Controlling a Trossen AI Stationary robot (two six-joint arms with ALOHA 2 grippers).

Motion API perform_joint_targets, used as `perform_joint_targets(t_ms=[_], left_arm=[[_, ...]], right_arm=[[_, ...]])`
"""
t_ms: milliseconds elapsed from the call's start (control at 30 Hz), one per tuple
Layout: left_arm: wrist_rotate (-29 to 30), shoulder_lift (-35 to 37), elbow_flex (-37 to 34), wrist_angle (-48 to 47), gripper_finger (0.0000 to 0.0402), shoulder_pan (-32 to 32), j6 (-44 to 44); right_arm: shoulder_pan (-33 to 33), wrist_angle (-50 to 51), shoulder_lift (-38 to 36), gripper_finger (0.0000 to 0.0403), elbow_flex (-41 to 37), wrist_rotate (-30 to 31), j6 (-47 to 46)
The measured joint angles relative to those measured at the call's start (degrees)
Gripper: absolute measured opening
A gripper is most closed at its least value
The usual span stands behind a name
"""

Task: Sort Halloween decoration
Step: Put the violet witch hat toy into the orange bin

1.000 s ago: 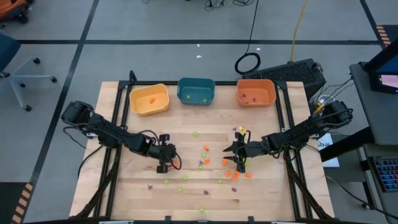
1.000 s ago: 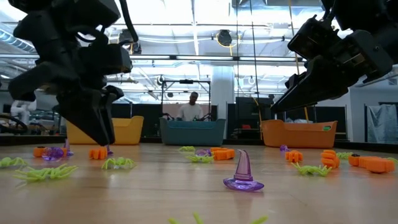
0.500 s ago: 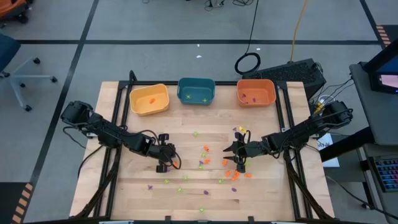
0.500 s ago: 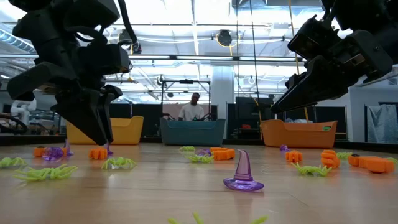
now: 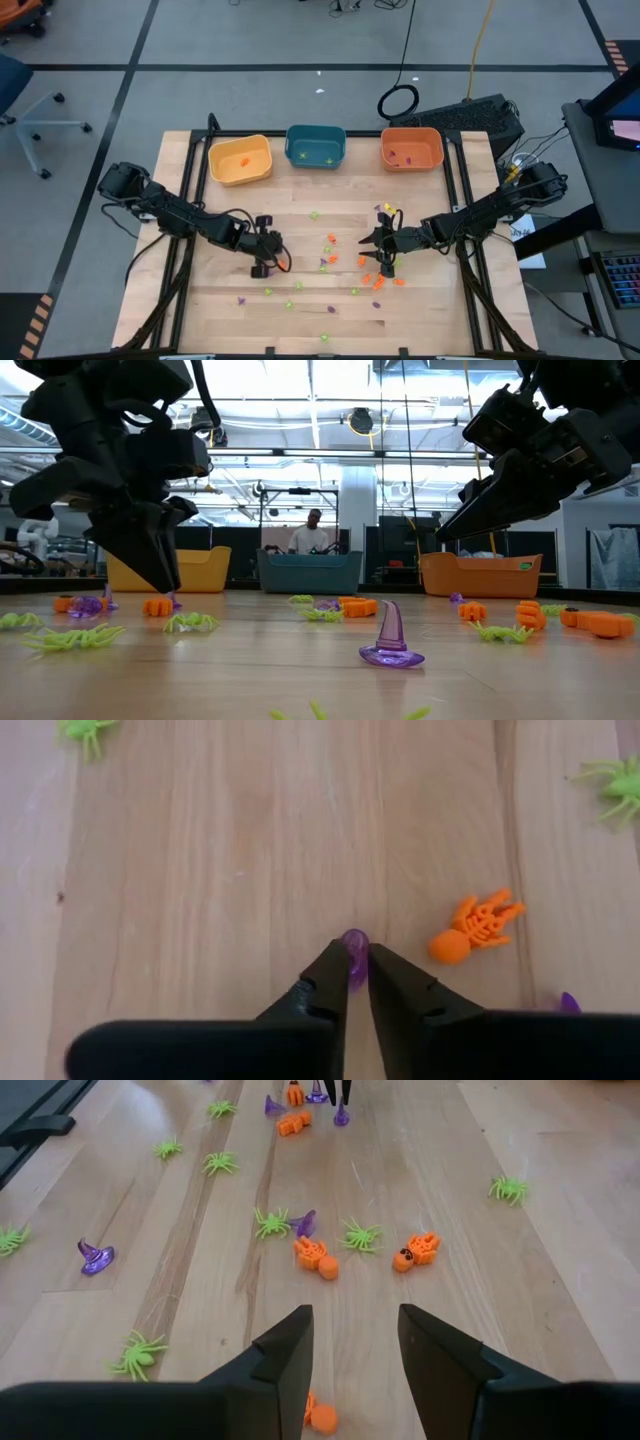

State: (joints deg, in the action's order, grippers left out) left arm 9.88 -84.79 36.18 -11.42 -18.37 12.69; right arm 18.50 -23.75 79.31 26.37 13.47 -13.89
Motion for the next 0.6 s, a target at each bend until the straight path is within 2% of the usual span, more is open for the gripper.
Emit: perform_joint_targets(t_ms=[133, 467, 600], left_arm=[[-0.49, 0.00, 0.00, 0.00, 0.0004, -0.02, -1.08], [-0.39, 0.65, -0.02, -0.14, 0.0001, -0.14, -2.46], [2.35, 3.27, 0.92, -0.01, 0.0000, -0.47, -3.95]], right_arm=[[0.00, 0.00, 0.00, 0.0134, 0.00, 0.00, 0.01], [0.00, -0.14, 0.00, 0.0134, 0.00, 0.00, 0.01], [0.00, -2.22, 0.00, 0.0134, -0.02, -0.01, 0.47]])
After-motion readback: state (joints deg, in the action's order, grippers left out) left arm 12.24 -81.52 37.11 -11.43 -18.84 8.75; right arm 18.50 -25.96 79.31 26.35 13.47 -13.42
